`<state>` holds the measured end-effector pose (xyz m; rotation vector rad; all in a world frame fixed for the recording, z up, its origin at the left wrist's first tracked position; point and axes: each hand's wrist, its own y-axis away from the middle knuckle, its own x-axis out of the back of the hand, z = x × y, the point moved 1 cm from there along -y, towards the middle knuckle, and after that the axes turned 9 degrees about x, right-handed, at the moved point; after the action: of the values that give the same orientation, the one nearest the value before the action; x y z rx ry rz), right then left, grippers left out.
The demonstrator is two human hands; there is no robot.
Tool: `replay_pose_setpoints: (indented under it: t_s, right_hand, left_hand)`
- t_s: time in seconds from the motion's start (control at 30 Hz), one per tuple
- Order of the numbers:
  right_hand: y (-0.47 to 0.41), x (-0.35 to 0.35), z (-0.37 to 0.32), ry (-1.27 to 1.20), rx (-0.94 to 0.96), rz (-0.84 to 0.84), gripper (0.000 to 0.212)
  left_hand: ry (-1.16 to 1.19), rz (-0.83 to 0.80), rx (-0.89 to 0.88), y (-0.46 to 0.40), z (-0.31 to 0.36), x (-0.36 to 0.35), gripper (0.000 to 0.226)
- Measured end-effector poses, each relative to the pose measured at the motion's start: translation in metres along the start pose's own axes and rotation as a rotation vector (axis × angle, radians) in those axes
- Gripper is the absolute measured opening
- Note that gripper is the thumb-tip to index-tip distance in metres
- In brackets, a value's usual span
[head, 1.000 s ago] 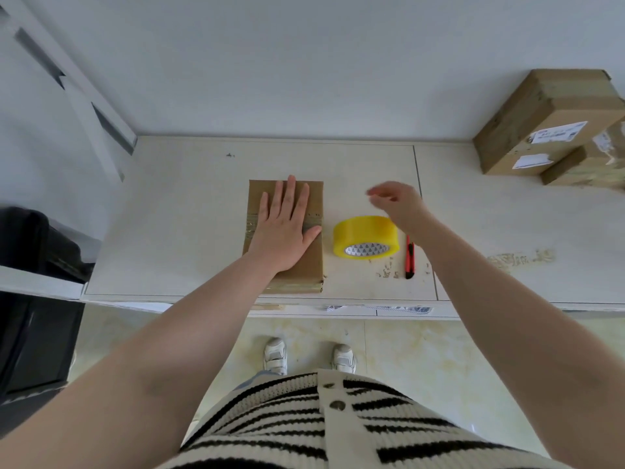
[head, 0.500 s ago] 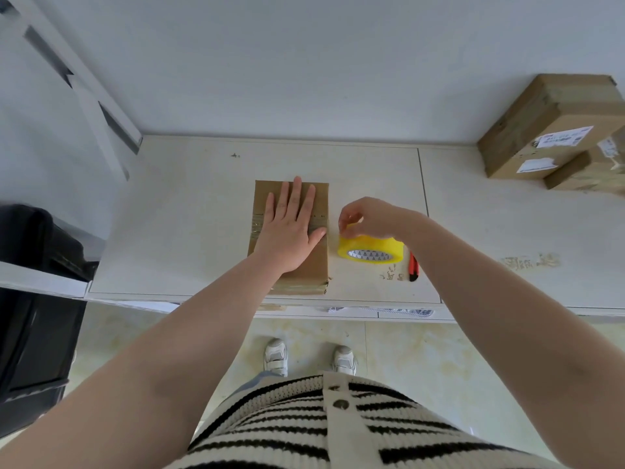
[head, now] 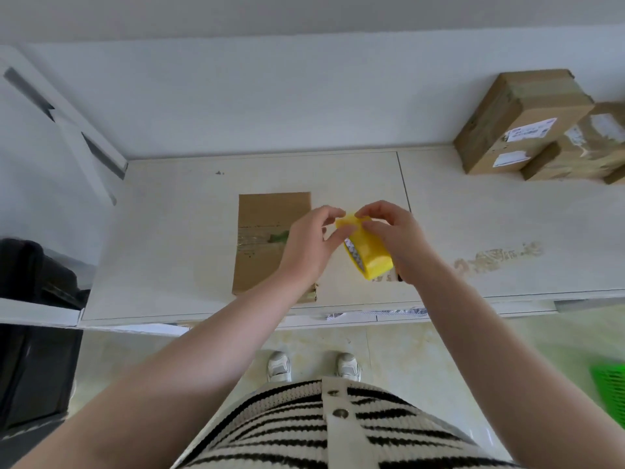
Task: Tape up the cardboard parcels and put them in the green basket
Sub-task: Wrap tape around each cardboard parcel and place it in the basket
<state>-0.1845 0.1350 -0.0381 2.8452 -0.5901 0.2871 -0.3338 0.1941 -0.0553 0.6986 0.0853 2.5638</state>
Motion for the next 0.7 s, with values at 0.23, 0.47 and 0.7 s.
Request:
replay_pose_setpoints:
  t_s: [0.23,0.47,0.7]
  right_hand:
    - [0.010,-0.013,-0.005,-0.071,0.104,0.068,0.023]
    - [0.015,-0.014,0.002,-0.109,0.127,0.110,0.022]
    - [0.012,-0.019,-0.007,-0.366,-0.051,0.160,0.015]
  left_hand:
    - [0.180,0.154,0.137,-0.006,0.025,0.000,0.015]
    - [0.050,0.197,0.016,-0.003,0.029,0.004,0.019]
    - [-0.006,0.117,-0.097,-0.004,0.036,0.010,0.020]
